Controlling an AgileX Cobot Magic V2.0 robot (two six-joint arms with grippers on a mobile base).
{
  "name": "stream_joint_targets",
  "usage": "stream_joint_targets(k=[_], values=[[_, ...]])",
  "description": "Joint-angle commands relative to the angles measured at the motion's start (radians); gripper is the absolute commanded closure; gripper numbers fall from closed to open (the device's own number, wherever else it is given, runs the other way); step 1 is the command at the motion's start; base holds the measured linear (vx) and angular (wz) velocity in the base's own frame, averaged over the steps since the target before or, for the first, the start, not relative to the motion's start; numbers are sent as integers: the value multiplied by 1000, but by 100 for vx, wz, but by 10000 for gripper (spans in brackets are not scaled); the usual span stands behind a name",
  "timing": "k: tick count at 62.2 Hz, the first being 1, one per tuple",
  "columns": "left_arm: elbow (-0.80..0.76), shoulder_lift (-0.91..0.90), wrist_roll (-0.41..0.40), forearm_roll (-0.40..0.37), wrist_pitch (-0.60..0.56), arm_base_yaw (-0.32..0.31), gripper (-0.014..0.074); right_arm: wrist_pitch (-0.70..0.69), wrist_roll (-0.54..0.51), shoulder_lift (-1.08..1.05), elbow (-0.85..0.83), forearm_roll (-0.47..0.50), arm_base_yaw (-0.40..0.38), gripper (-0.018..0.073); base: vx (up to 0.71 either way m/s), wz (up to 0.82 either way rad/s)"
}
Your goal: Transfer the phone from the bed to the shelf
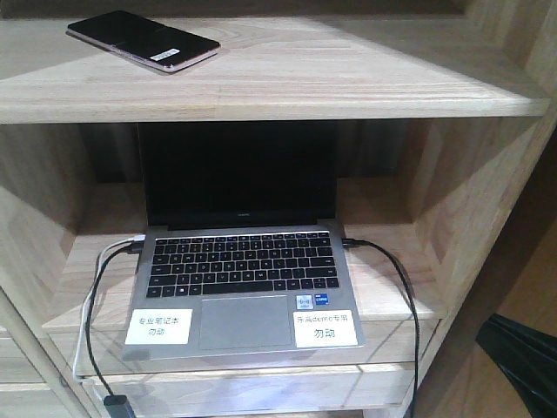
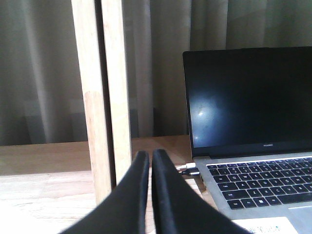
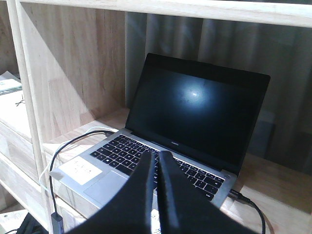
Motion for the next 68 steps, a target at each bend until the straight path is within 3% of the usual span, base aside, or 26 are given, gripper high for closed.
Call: stream_joint_targets(k=[1, 7, 13, 20, 36, 42, 54, 68], values=[[-24, -7, -9, -11, -75, 2, 595, -52, -9, 7, -28, 18, -4, 564, 0, 0], [-24, -7, -9, -11, -75, 2, 595, -54, -8, 8, -28, 32, -4, 564, 0, 0], [-24, -7, -9, -11, -75, 2, 595, -56, 67, 8, -29, -39, -4, 564, 0, 0], [-24, -7, -9, -11, -75, 2, 595, -56, 297, 8, -29, -241, -4, 564, 0, 0], [-24, -7, -9, -11, -75, 2, 595, -120, 887, 8, -29, -817, -4, 564, 0, 0], [-24, -7, -9, -11, -75, 2, 595, -156, 1019, 8, -29, -963, -4, 564, 0, 0], [-24, -7, -9, -11, -75, 2, 595, -140, 988, 8, -29, -954, -20, 564, 0, 0], [-24, -7, -9, -11, -75, 2, 595, -93, 954, 6, -28, -931, -195, 564, 0, 0]])
